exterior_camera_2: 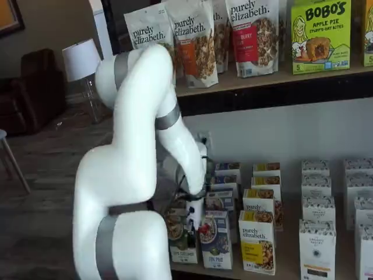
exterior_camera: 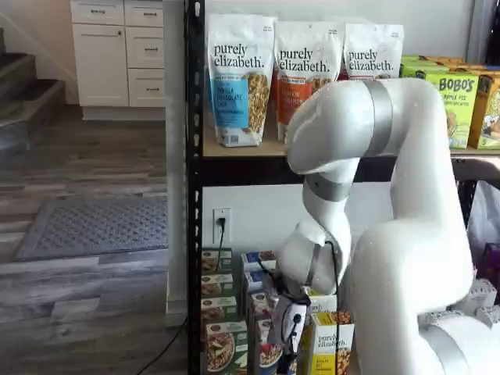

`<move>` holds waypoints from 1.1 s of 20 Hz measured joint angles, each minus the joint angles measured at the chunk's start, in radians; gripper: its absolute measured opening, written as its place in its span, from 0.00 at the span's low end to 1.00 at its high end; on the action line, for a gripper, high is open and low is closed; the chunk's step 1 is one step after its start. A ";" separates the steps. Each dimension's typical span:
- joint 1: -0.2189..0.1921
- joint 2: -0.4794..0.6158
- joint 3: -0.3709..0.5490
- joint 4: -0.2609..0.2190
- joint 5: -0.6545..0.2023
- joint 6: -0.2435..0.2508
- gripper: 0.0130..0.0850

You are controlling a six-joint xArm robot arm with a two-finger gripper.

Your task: Pick up the blue and white box that is on the bottom shelf, the second box from the left

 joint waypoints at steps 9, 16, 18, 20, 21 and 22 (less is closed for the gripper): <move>-0.007 0.043 -0.015 0.045 -0.020 -0.056 1.00; -0.008 0.053 -0.030 0.150 -0.025 -0.154 1.00; -0.011 0.050 -0.034 0.161 -0.017 -0.165 1.00; -0.015 0.046 -0.038 0.162 -0.008 -0.167 1.00; -0.017 0.043 -0.040 0.160 -0.004 -0.166 1.00; -0.019 0.041 -0.042 0.159 0.001 -0.166 1.00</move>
